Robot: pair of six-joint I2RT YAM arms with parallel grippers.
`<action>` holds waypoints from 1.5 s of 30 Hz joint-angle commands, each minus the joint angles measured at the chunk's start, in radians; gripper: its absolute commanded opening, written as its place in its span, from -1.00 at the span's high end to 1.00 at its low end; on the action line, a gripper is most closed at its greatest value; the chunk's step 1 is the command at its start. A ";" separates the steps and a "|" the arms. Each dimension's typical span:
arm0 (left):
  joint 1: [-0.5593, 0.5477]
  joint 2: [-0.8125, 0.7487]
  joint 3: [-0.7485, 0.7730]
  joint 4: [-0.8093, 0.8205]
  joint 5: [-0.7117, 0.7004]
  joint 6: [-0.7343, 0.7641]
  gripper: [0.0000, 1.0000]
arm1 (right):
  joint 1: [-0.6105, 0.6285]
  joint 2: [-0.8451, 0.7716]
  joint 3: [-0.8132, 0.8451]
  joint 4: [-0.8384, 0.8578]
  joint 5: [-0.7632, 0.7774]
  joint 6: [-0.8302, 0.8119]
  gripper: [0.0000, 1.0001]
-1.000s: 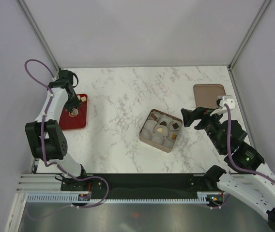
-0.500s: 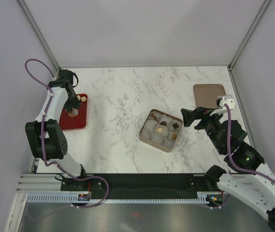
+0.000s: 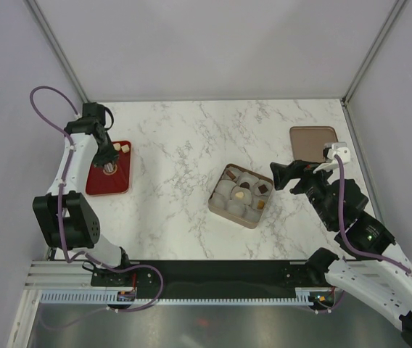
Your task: Pack the chocolate
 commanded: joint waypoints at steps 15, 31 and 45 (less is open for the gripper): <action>-0.345 -0.138 0.161 -0.055 0.262 0.075 0.49 | -0.002 0.023 0.042 0.014 0.022 -0.013 -0.90; -0.900 -0.169 0.088 -0.055 0.219 -0.031 0.50 | -0.002 -0.018 0.088 -0.055 0.133 -0.036 -0.90; -0.946 -0.154 -0.012 0.045 0.268 -0.051 0.42 | -0.002 -0.017 0.090 -0.070 0.121 -0.016 -0.89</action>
